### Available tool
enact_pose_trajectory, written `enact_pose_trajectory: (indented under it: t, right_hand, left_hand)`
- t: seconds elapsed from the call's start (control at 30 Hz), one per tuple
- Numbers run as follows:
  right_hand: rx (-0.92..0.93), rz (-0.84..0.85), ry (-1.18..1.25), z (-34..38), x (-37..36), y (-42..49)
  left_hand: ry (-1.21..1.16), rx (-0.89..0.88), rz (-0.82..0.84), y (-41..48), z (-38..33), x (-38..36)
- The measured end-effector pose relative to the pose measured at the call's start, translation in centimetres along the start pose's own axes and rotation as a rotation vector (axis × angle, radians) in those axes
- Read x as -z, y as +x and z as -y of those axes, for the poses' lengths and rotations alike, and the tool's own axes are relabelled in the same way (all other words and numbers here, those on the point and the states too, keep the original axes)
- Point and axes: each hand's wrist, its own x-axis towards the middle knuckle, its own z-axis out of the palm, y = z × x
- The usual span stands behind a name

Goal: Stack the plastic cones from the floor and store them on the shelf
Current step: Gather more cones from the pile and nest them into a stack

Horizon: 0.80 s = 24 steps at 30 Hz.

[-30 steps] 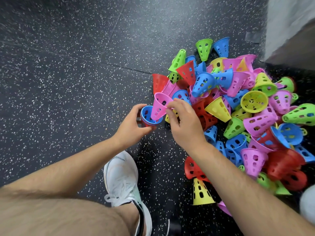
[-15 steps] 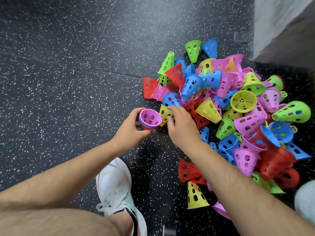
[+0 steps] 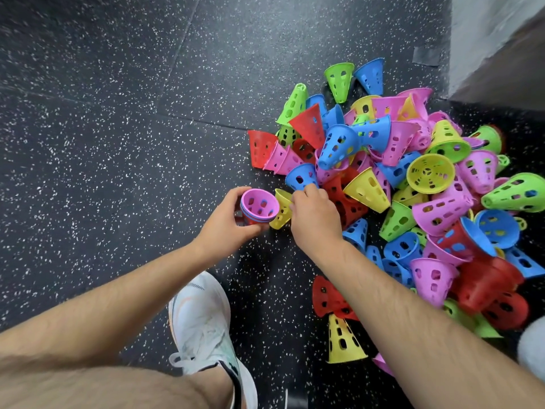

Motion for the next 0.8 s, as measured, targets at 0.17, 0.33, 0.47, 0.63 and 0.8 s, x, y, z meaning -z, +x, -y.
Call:
enact_pose_trajectory:
  t: [0.17,0.33,0.47,0.63,0.8]
  right_hand:
    - [0.029,-0.271,0.166,-1.5,1.3,-1.3]
    - [0.065,-0.395,0.299,-1.7,3.3,-1.6]
    - [0.106,-0.453,0.399,-1.2,3.9,-1.2]
    - [0.217,-0.341,0.467,-0.5,2.7,-1.0]
    - [0.272,-0.088,0.588,-0.2,1.8,-1.9]
  left_hand:
    - [0.006,0.003,-0.004,0.0,0.2,0.0]
    - [0.008,0.009,0.008,0.0,-0.2,0.0]
    - [-0.001,-0.014,0.017,0.2,-0.5,-0.3]
    - [-0.04,-0.032,0.024,0.2,-1.3,-0.6]
    - [-0.052,-0.034,0.013,0.6,-1.0,-0.6]
